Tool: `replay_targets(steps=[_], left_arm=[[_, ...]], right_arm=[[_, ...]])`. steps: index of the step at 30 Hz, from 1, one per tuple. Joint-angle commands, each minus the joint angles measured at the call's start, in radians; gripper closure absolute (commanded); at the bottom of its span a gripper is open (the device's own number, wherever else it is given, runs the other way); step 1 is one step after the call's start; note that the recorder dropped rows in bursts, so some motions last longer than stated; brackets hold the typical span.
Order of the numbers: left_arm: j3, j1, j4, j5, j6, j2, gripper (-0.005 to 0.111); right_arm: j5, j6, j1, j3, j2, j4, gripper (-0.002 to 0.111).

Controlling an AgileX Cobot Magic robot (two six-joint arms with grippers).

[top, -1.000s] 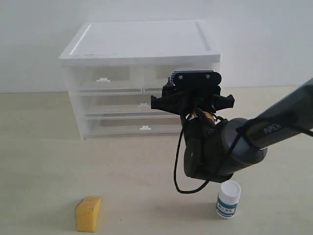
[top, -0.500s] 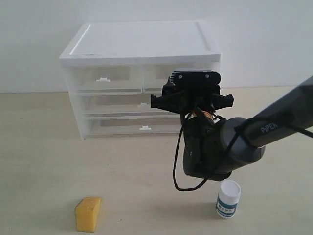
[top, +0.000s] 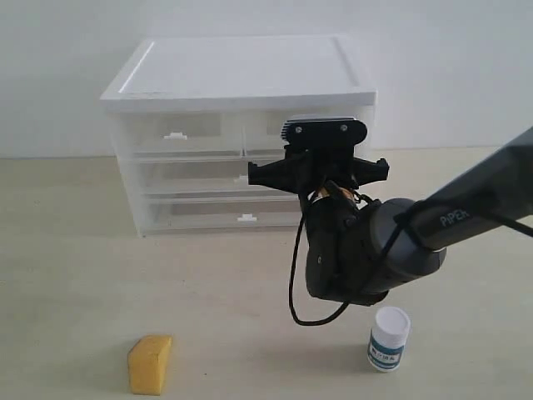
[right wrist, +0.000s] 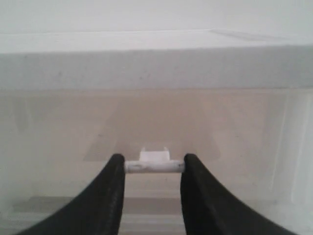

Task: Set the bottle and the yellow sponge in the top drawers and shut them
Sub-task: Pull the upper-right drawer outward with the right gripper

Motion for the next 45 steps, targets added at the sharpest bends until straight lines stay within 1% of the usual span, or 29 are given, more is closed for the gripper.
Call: replay_targets(steps=[1,4,8,14,20,22,23,24,27,29,30,32,37,39,42,43,45], left_arm=[[-0.003,-0.003,-0.007,-0.012,0.003,0.003,0.102],[-0.003,-0.003,-0.007,-0.012,0.003,0.003,0.102],[-0.003,-0.003,-0.007,-0.012,0.003,0.003,0.102],[-0.003,-0.003,-0.007,-0.012,0.003,0.003,0.102],[-0.003,-0.003,-0.007,-0.012,0.003,0.003,0.102],[-0.003,-0.003,-0.007,-0.012,0.003,0.003,0.102],[-0.003,-0.003,-0.007,-0.012,0.003,0.003,0.102],[-0.003,-0.003,-0.007,-0.012,0.003,0.003,0.102],[-0.003,-0.003,-0.007,-0.012,0.003,0.003,0.102],[-0.003,-0.003,-0.007,-0.012,0.003,0.003,0.102],[-0.003,-0.003,-0.007,-0.012,0.003,0.003,0.102],[-0.003,-0.003,-0.007,-0.012,0.003,0.003,0.102],[-0.003,-0.003,-0.007,-0.012,0.003,0.003,0.102],[-0.003,-0.003,-0.007,-0.012,0.003,0.003,0.102],[-0.003,-0.003,-0.007,-0.012,0.003,0.003,0.102],[-0.003,-0.003,-0.007,-0.012,0.003,0.003,0.102],[-0.003,-0.003,-0.007,-0.012,0.003,0.003,0.102]], right_arm=[[-0.006,-0.061,0.018,-0.004,-0.007,0.035,0.107],[-0.011,-0.079,0.037,0.041,-0.032,0.037,0.108],[-0.043,-0.070,0.069,0.144,-0.098,0.059,0.108],[-0.079,-0.054,0.168,0.279,-0.198,0.121,0.108],[-0.069,-0.040,0.207,0.320,-0.225,0.175,0.107],[-0.046,-0.026,0.207,0.327,-0.225,0.175,0.100],[-0.046,-0.017,0.207,0.328,-0.225,0.175,0.094],[-0.043,-0.014,0.207,0.331,-0.225,0.176,0.086],[-0.041,-0.005,0.207,0.331,-0.225,0.189,0.057],[-0.041,-0.002,0.207,0.331,-0.225,0.204,0.040],[-0.036,-0.005,0.207,0.331,-0.225,0.211,0.033],[0.000,-0.016,0.207,0.331,-0.226,0.217,0.026],[0.142,-0.038,0.207,0.335,-0.261,0.219,0.032],[0.188,-0.045,0.208,0.359,-0.299,0.222,0.034],[0.264,-0.054,0.208,0.422,-0.380,0.224,0.034],[0.296,-0.067,0.208,0.447,-0.408,0.218,0.034],[0.404,-0.156,0.208,0.483,-0.482,0.211,0.036]])
